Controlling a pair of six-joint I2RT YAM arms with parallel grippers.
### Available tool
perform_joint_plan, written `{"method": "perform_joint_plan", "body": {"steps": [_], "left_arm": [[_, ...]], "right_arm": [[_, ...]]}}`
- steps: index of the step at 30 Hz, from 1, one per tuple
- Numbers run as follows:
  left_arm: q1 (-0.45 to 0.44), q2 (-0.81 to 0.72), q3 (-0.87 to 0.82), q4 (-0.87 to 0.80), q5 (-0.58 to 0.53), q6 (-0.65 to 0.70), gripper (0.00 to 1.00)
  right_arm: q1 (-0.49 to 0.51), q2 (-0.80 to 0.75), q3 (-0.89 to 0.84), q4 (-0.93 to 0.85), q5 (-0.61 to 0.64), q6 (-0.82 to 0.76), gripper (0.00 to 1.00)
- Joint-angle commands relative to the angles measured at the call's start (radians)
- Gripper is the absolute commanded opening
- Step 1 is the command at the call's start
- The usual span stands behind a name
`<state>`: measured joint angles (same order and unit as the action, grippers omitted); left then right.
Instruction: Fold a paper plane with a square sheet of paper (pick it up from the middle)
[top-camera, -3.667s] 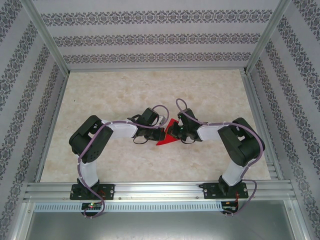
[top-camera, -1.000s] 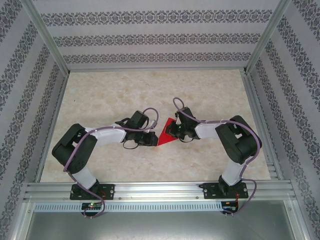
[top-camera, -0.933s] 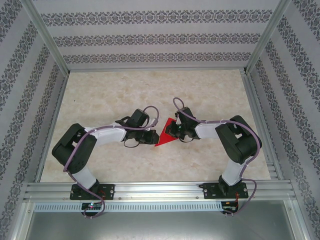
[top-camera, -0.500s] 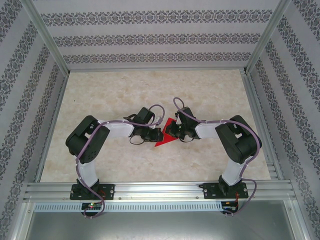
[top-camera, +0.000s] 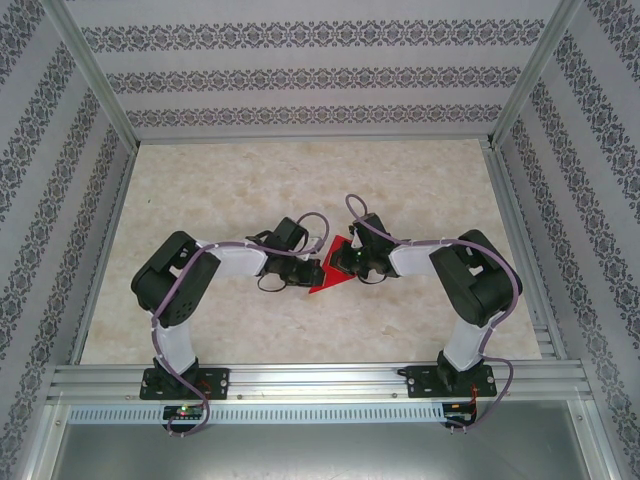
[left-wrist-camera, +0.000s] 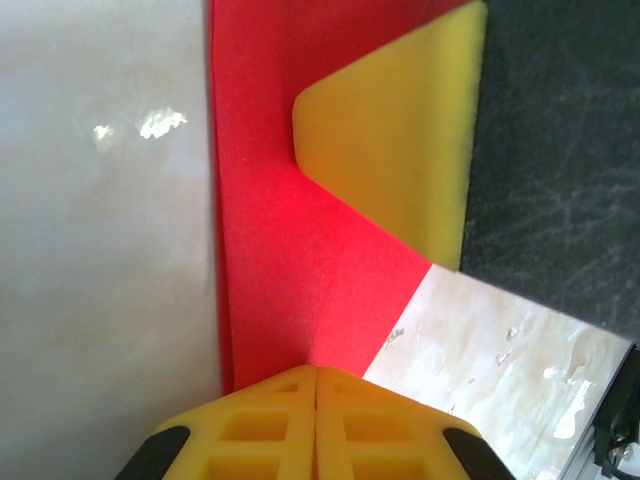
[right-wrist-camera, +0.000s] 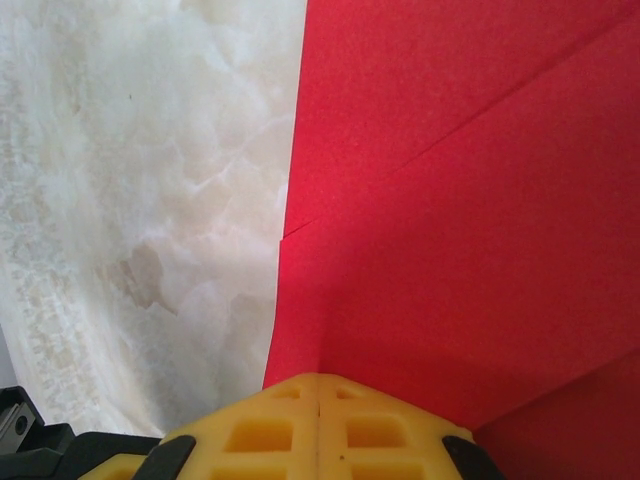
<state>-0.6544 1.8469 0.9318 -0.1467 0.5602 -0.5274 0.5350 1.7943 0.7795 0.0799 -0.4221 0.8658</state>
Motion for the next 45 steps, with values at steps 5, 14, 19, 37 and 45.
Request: {"method": "perform_joint_plan", "body": {"steps": [5,14,19,37,45], "left_arm": [[0.016,-0.045,-0.132,-0.129,-0.046,0.041,0.07],[0.021,-0.112,-0.187,-0.169,-0.038,0.057,0.06],[0.021,-0.174,-0.125,-0.196,-0.025,0.077,0.05],[0.019,-0.084,-0.057,0.073,-0.016,-0.065,0.03],[0.018,-0.043,-0.078,0.02,-0.086,-0.063,0.0]], "right_arm": [[0.003,0.096,-0.043,-0.193,0.125,-0.026,0.04],[0.002,0.102,-0.043,-0.202,0.129,-0.03,0.03],[0.002,0.1,-0.04,-0.202,0.128,-0.03,0.04],[0.013,0.101,-0.034,-0.171,0.108,-0.015,0.04],[0.012,0.038,-0.024,-0.157,0.087,-0.038,0.04]]}}
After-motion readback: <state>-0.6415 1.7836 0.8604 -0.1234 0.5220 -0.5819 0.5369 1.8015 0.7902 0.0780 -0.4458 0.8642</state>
